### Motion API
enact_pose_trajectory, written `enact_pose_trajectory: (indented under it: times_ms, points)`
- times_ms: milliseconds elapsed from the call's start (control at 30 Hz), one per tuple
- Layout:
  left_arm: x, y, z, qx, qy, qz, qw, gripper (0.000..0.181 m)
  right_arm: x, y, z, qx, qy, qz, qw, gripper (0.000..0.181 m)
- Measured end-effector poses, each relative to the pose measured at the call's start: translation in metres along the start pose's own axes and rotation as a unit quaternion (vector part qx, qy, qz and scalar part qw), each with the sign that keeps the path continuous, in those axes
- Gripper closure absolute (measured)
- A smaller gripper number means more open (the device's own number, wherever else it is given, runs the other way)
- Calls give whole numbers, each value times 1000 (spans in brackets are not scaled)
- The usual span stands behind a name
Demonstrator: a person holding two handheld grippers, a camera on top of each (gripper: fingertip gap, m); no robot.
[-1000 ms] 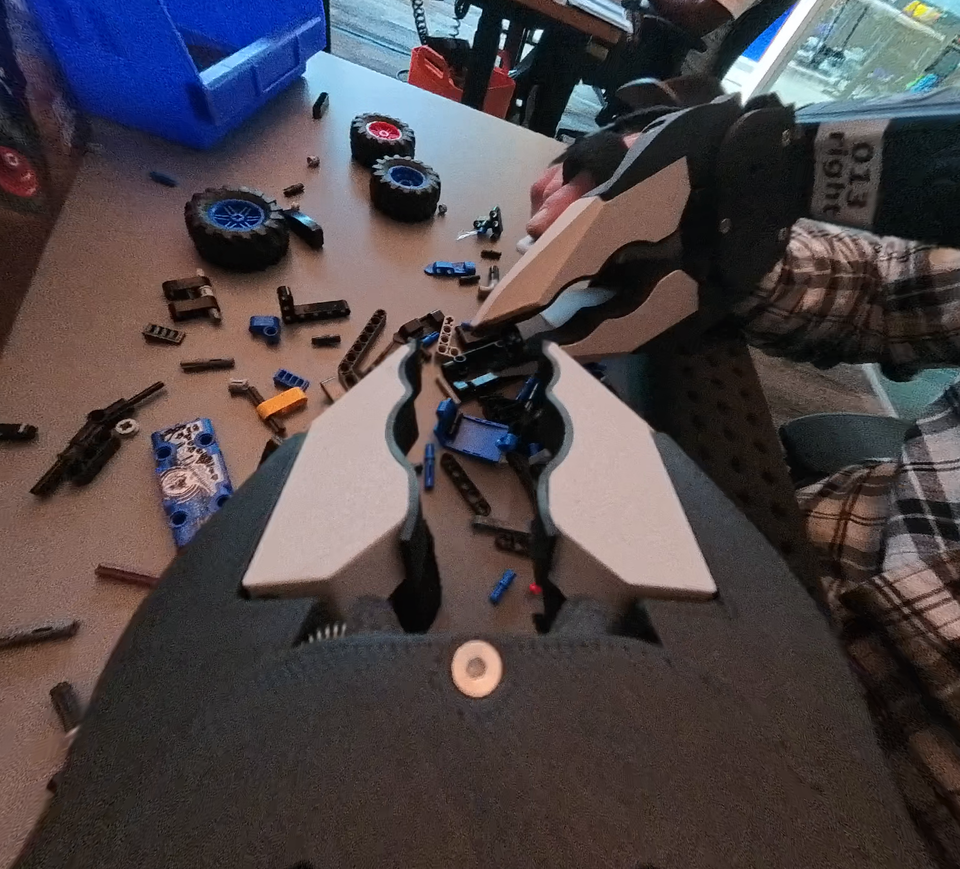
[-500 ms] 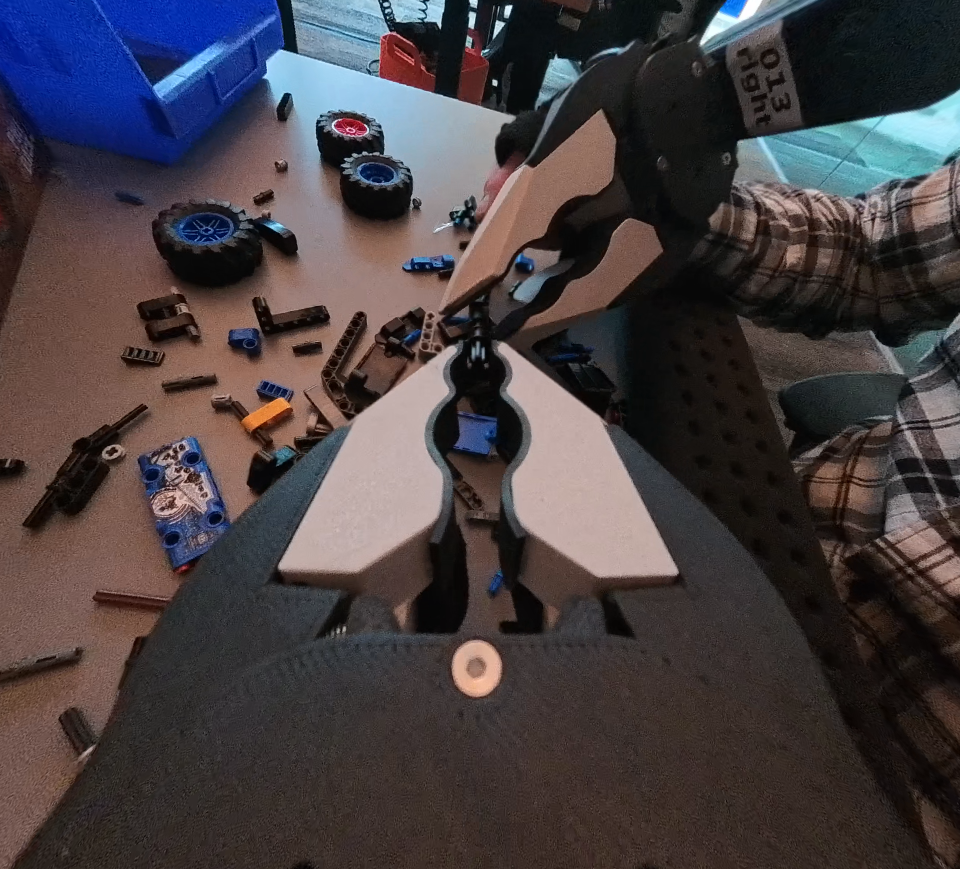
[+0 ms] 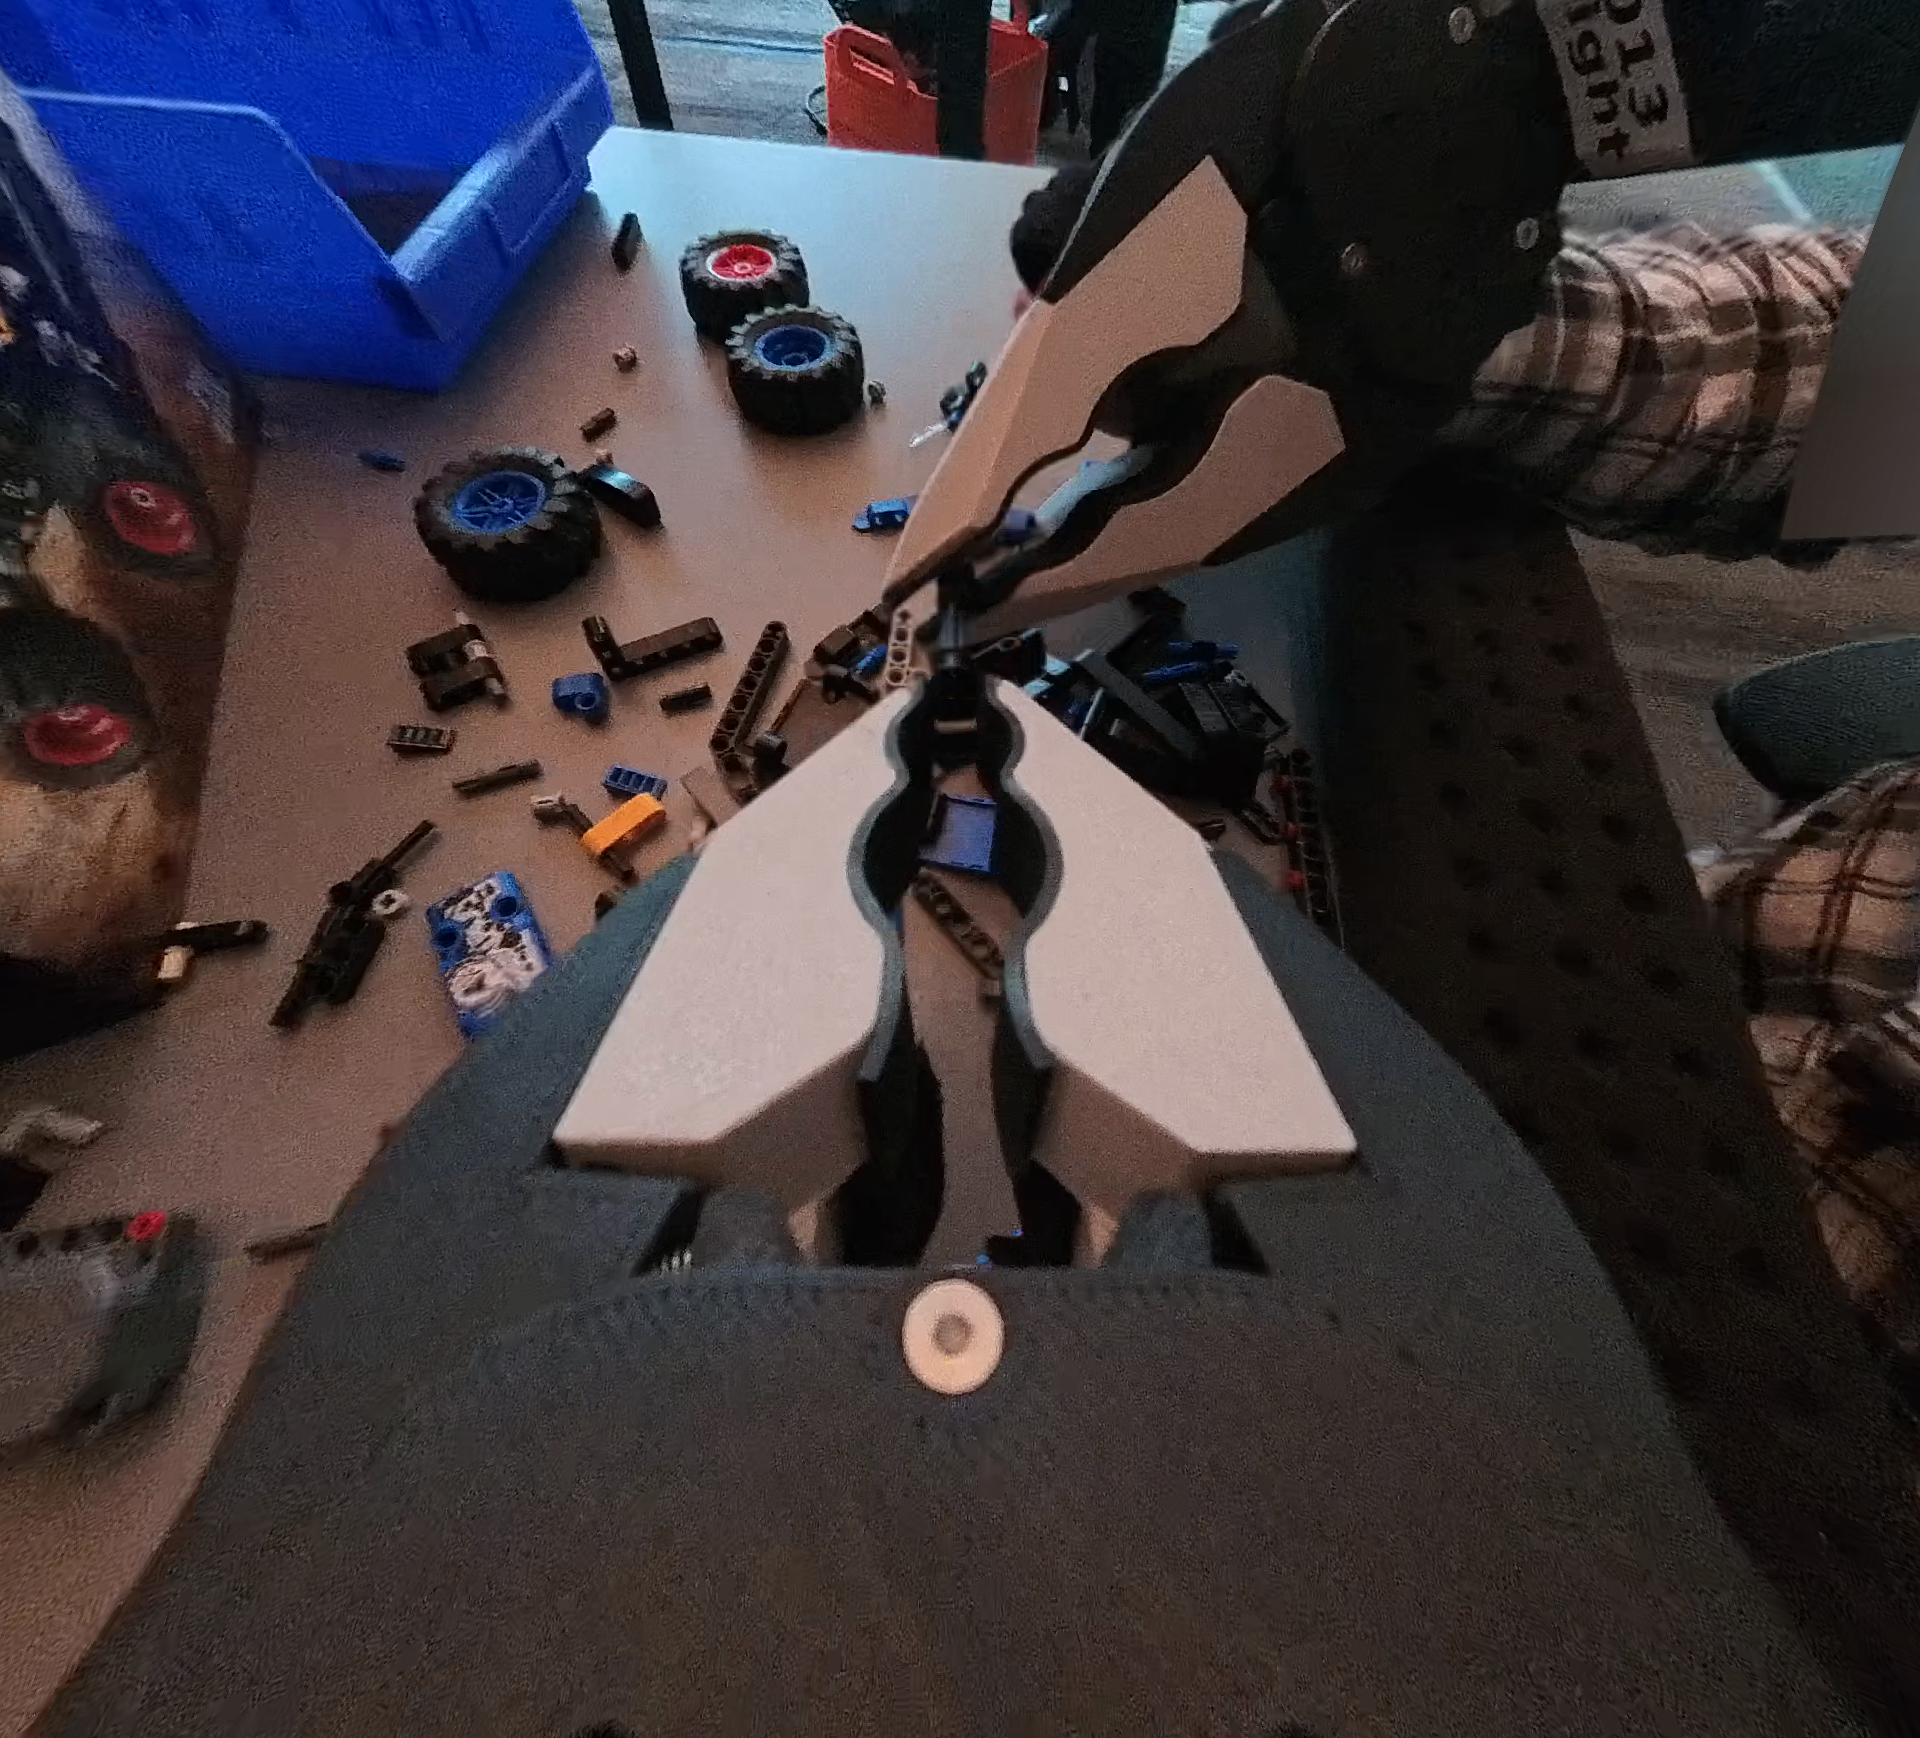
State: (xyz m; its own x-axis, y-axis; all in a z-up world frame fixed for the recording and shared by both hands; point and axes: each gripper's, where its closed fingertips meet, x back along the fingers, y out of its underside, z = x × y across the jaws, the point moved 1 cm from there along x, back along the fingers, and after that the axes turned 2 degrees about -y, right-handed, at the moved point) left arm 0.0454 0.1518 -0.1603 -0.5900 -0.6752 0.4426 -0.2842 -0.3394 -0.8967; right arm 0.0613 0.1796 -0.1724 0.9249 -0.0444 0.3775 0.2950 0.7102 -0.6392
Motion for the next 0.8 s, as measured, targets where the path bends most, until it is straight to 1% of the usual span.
enact_pose_trajectory:
  times_ms: [33,67,100,133,167,233,300,367,433,467,500,567,633,733,800]
  points:
    - [13,-7,-8,8,-16,23,1000,176,3,9,5,-3,11,-20,1000,176]
    - [30,-14,-16,25,-23,49,998,176,6,19,8,-15,13,-27,999,176]
    - [42,-15,-21,35,-22,60,997,177,10,19,8,-35,4,-14,999,176]
    - [43,-5,-19,38,-8,36,999,177,12,8,10,-47,4,12,999,176]
    - [37,7,-17,34,-2,5,999,176,12,1,9,-43,5,20,999,175]
    - [22,22,-16,13,-10,-35,999,176,4,11,4,-35,-8,-4,999,175]
    - [13,41,-18,5,-12,-85,996,176,5,20,1,-43,-27,1,999,175]
    - [5,57,-15,24,6,-115,993,162,4,19,1,-59,-35,10,998,175]
    - [1,64,-23,9,-21,-133,991,150,2,20,-3,-47,-41,2,998,175]
    - [0,61,-22,10,-19,-125,992,146,1,18,-6,-43,-46,4,998,175]
    - [-1,52,-19,10,-16,-102,995,145,1,17,-6,-41,-46,7,998,175]
    - [-6,31,-9,0,1,-53,999,147,-1,16,-8,-35,-48,6,998,175]
    - [-13,16,1,-9,12,-28,999,149,-4,12,-13,-14,-49,4,999,175]
    - [-23,10,11,-22,24,-21,999,168,-6,8,-17,10,-45,1,999,175]
    - [-26,12,7,-32,3,-25,999,179,-5,5,-18,11,-45,8,999,175]
